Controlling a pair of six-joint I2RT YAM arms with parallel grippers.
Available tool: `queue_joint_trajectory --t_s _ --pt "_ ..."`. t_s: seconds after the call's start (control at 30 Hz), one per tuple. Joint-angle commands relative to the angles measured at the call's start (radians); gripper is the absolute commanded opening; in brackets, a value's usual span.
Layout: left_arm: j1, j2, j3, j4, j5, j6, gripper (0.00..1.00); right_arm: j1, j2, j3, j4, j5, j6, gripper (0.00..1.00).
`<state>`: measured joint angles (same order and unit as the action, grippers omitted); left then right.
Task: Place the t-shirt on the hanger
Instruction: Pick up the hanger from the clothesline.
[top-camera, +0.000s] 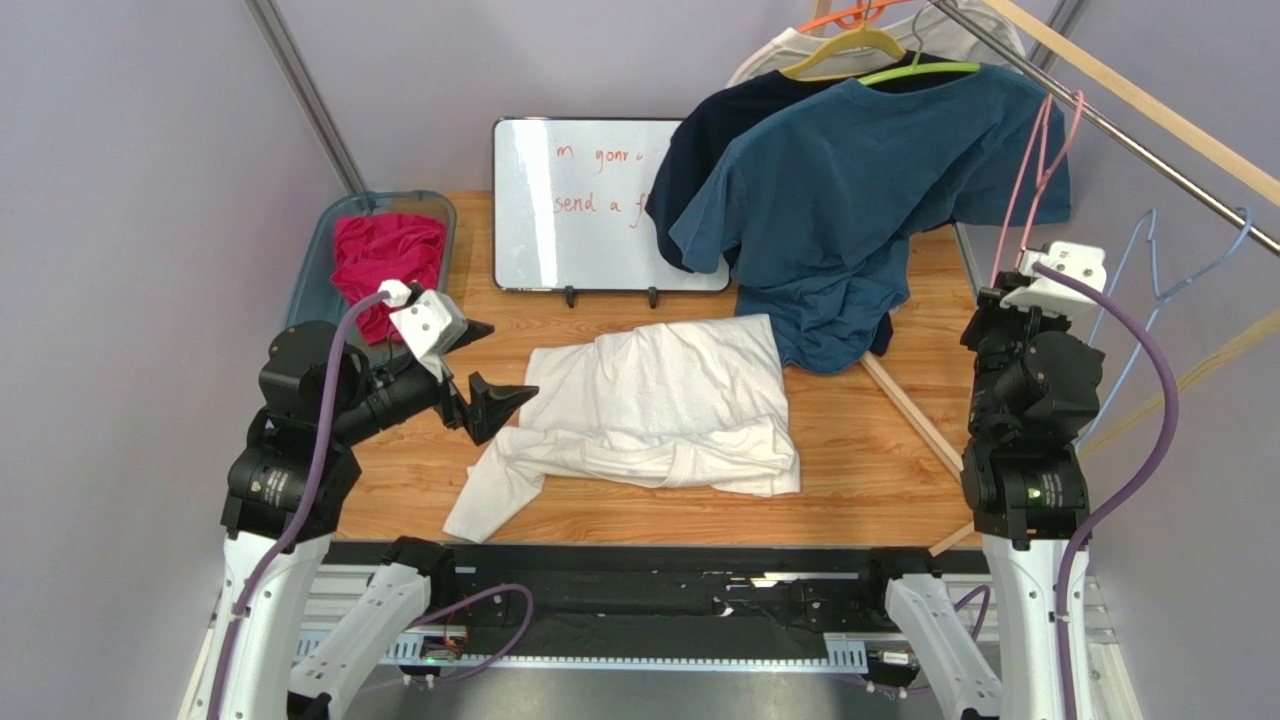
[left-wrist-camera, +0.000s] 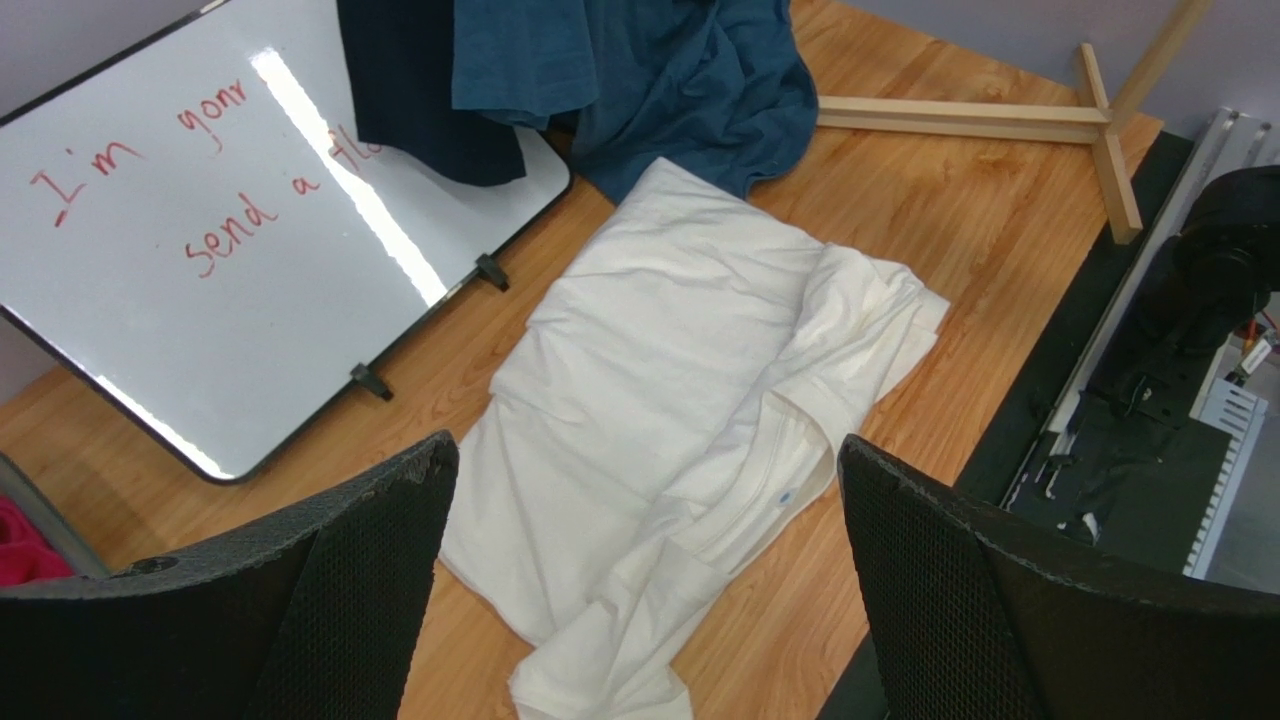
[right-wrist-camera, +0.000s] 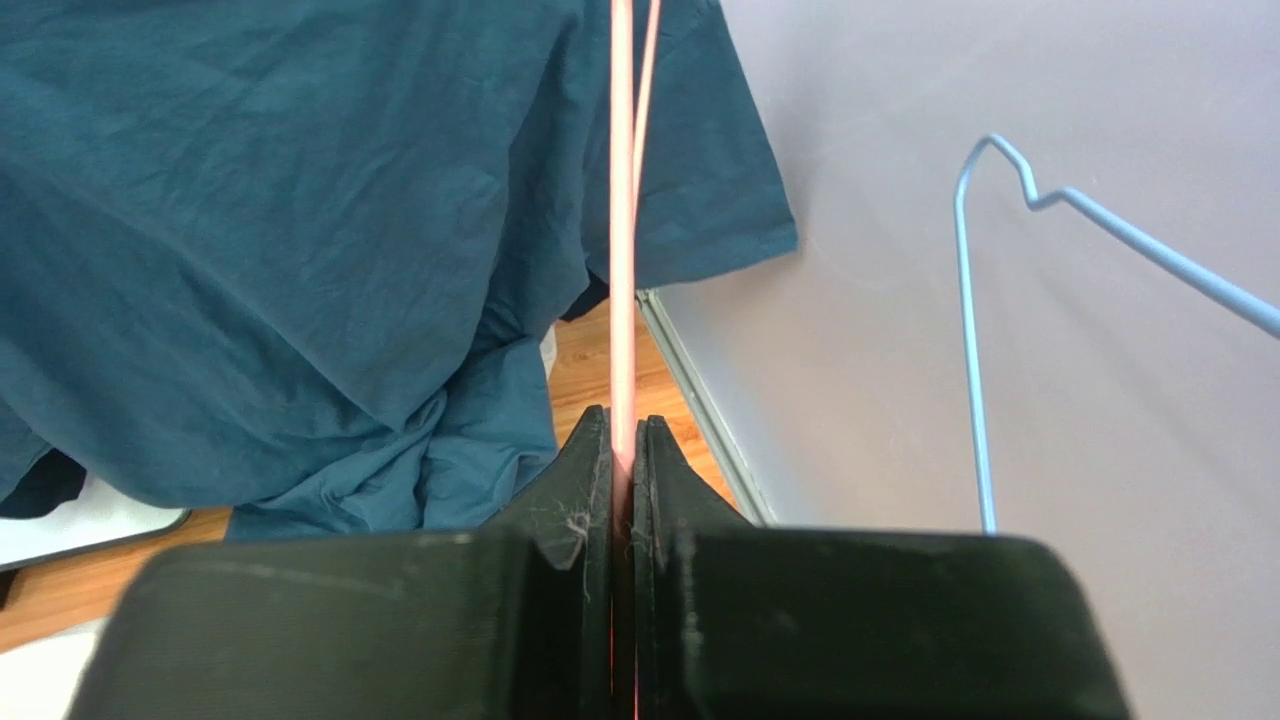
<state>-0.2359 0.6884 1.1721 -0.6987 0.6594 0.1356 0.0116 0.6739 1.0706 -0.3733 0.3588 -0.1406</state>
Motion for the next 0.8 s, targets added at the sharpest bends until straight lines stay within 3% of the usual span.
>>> queue_joint_trajectory --t_s 0.0,0.27,0.37,0.5,0.6,0.77 --pt "0.000 0.014 0.040 0.004 0.025 0.009 0.99 -0.002 -0.046 0.002 0.110 -0.099 -0.060 0.00" --pt "0.000 0.075 0.043 -0.076 0.112 0.102 0.99 -0.002 -0.131 0.109 -0.274 -0.523 -0.069 0.00" --pt "0.000 0.106 0.044 -0.097 0.115 0.107 0.99 -0.002 -0.108 0.161 -0.510 -0.690 -0.103 0.00" --pt "0.000 0.149 0.058 -0.207 0.157 0.218 0.99 -0.002 -0.044 0.222 -0.850 -0.900 -0.288 0.00" --pt "0.000 0.166 0.040 -0.246 0.216 0.327 0.99 -0.002 0.016 0.221 -1.014 -1.052 -0.376 0.00" --pt "0.000 0.171 -0.067 -0.254 0.244 0.485 0.94 -0.002 0.091 0.140 -1.109 -1.238 -0.571 0.00"
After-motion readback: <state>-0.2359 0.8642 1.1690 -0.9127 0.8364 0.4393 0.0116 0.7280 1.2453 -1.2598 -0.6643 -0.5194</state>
